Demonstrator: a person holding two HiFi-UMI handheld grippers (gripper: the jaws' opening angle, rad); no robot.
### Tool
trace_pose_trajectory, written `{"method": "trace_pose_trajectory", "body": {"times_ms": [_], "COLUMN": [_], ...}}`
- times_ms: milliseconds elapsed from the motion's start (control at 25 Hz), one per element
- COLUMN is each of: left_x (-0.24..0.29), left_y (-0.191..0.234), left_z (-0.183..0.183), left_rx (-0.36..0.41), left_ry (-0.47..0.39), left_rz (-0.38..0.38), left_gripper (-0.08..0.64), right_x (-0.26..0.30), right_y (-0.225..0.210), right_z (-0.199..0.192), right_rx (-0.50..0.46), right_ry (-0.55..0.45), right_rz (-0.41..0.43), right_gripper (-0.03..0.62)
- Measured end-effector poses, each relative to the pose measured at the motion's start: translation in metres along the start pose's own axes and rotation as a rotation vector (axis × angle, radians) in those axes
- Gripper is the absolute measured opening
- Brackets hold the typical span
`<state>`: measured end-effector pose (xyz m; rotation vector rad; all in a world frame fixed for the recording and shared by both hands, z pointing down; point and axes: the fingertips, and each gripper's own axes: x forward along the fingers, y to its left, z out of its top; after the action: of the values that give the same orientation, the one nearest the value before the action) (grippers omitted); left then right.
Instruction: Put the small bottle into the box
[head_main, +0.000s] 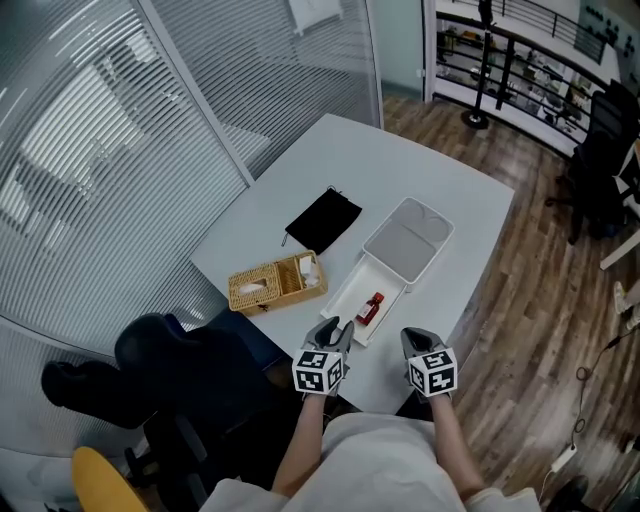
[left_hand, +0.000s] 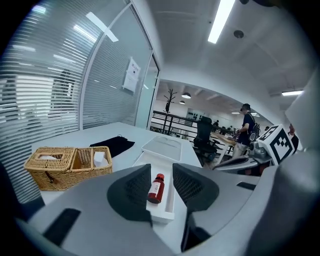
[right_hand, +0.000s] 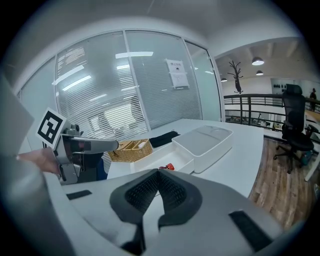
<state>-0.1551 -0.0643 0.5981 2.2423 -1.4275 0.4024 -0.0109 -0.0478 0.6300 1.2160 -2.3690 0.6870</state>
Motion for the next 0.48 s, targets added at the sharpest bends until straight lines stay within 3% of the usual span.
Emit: {"method": "trace_pose_trajectory", "body": {"times_ms": [240,480], "left_x": [-0.006,-0.01], "left_y": [-0.001,-0.008], "left_z": [0.0,-0.01], "left_rx": [-0.008,-0.014], "left_ry": [-0.022,-0.017], "left_rz": [0.022,0.009], "left_gripper": [0.032,0.028], "right_x": [-0.004,-0.007], "right_y": [0.001,0.005], "right_z": [0.001,-0.004], "right_rx": [0.004,-0.003], "right_ry": [-0.016,-0.025], "right_rz": [0.002,0.008], "right_gripper": [0.017,0.017]}}
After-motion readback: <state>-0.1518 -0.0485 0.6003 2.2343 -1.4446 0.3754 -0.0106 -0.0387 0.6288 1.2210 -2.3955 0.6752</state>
